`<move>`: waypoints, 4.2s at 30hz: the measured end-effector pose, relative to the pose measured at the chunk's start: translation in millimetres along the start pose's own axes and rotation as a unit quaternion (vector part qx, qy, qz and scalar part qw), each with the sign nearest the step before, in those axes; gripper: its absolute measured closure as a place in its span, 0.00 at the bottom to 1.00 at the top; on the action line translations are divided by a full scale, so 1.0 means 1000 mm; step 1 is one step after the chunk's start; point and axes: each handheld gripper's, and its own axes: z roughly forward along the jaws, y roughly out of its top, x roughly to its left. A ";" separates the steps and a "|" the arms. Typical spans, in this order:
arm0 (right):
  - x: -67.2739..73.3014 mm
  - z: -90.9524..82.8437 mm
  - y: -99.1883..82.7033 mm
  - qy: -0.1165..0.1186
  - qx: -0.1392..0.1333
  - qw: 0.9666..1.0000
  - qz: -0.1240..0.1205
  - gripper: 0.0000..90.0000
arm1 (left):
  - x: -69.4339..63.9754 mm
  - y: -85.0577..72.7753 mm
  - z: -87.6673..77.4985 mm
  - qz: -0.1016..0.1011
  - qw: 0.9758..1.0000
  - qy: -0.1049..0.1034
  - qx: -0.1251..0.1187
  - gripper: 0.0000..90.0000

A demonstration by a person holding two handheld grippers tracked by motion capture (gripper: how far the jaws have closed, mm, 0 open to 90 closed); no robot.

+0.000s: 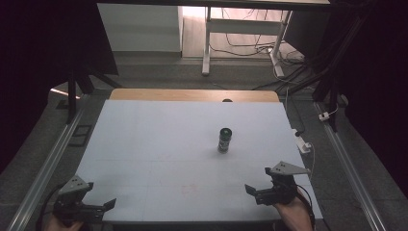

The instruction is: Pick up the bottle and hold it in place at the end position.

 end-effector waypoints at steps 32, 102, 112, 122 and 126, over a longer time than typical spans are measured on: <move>-0.006 0.042 0.029 -0.003 -0.009 1.000 -0.018 0.00 | 0.001 0.000 0.001 -0.003 1.000 -0.005 0.002 0.00; -0.041 0.154 0.073 0.009 0.027 0.996 -0.084 0.58 | 0.001 -0.001 0.000 -0.002 1.000 -0.006 0.005 0.00; -0.034 0.154 0.076 -0.004 0.035 0.996 -0.083 0.58 | 0.002 -0.001 -0.001 -0.004 1.000 -0.009 0.005 0.00; -0.016 0.154 0.097 -0.002 0.018 0.997 -0.070 0.58 | 0.003 -0.001 0.000 -0.009 1.000 -0.013 0.002 0.00; -0.007 0.160 0.106 0.008 0.014 0.997 -0.077 0.58 | 0.003 -0.001 -0.001 -0.007 1.000 -0.013 -0.001 0.00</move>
